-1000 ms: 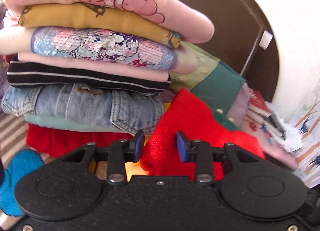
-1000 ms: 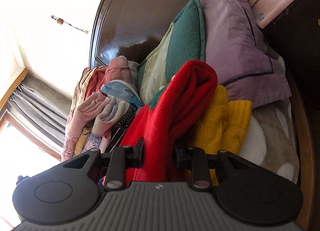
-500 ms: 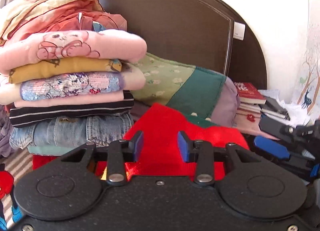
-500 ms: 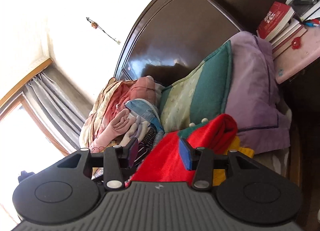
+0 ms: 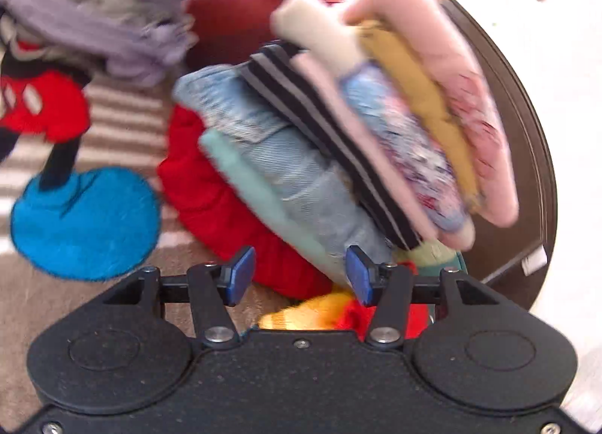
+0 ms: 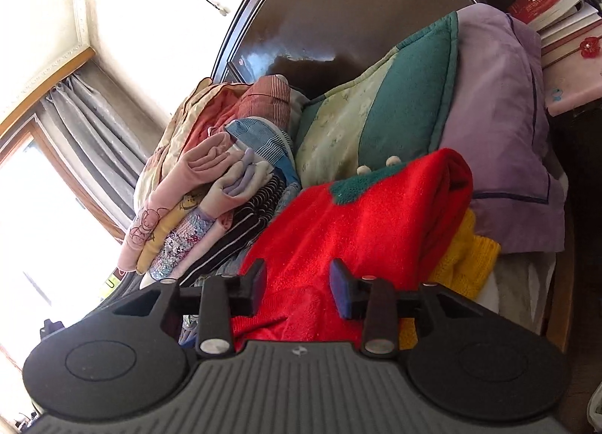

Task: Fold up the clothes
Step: 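Lower the red sweater onto the yellow knit sweater with both grippers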

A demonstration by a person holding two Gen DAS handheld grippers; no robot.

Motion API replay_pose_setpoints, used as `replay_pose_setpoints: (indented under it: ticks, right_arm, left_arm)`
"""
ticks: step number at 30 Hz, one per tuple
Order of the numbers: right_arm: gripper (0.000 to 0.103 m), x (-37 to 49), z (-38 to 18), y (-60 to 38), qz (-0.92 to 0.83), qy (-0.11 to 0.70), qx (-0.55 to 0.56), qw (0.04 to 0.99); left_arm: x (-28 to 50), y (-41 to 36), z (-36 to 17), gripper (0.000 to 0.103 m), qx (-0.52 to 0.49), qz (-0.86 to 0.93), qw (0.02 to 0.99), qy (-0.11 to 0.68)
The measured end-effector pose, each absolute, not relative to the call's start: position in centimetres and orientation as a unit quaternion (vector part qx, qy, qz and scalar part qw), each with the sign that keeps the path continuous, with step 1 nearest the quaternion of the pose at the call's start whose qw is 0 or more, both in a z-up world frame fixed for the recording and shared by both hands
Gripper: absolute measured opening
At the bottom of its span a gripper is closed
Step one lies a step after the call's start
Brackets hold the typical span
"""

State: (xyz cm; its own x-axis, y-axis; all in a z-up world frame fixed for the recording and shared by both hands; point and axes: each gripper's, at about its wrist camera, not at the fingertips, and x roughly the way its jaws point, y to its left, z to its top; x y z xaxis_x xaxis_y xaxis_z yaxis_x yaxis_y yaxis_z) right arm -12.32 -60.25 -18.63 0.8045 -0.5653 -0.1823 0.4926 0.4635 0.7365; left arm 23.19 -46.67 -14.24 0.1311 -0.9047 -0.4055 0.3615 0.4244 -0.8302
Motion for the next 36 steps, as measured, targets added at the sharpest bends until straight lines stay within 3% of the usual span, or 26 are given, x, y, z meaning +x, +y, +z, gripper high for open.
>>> replay_pose_setpoints:
  ticks: [2,3,4,6,16,23,26,30,31,36]
  right_arm:
    - [0.039,-12.3,-18.7,-60.4,-0.31,-0.044,0.415,0.855]
    - [0.039,-12.2,-18.8,-60.4,-0.309,-0.045,0.416,0.854]
    - [0.039,-12.3,-18.8,-60.5,-0.308,-0.046,0.419,0.853]
    - [0.039,-12.3,-18.9,-60.7,-0.305,-0.047,0.425,0.851]
    - [0.04,-12.0,-19.2,-61.1,-0.299,-0.044,0.426,0.853]
    - [0.04,-12.4,-19.2,-61.5,-0.293,-0.038,0.429,0.854]
    - [0.04,-12.5,-19.1,-61.5,-0.292,-0.038,0.43,0.854]
    - [0.04,-12.6,-19.1,-61.5,-0.289,-0.04,0.437,0.851]
    - [0.04,-12.7,-19.1,-61.5,-0.288,-0.04,0.437,0.851]
    - [0.04,-12.6,-19.1,-61.5,-0.287,-0.041,0.439,0.851]
  left_arm:
    - [24.2,-46.6,-15.9,0.052,-0.357,-0.451,0.66,0.483]
    - [24.4,-46.5,-16.4,0.058,-0.378,-0.438,0.661,0.477]
    - [24.4,-46.7,-16.6,0.08,-0.376,-0.425,0.675,0.473]
    - [24.1,-47.0,-17.5,0.097,-0.382,-0.403,0.69,0.465]
    - [27.2,-48.3,-18.0,0.097,-0.412,-0.442,0.682,0.413]
    - [31.3,-49.1,-17.4,0.097,-0.336,-0.52,0.663,0.42]
    - [31.8,-48.6,-18.0,0.092,-0.347,-0.536,0.625,0.448]
    - [28.6,-43.9,-18.1,0.081,-0.387,-0.512,0.637,0.426]
    - [27.9,-42.8,-18.1,0.082,-0.404,-0.503,0.64,0.417]
    - [25.9,-44.2,-17.5,0.074,-0.348,-0.394,0.723,0.449]
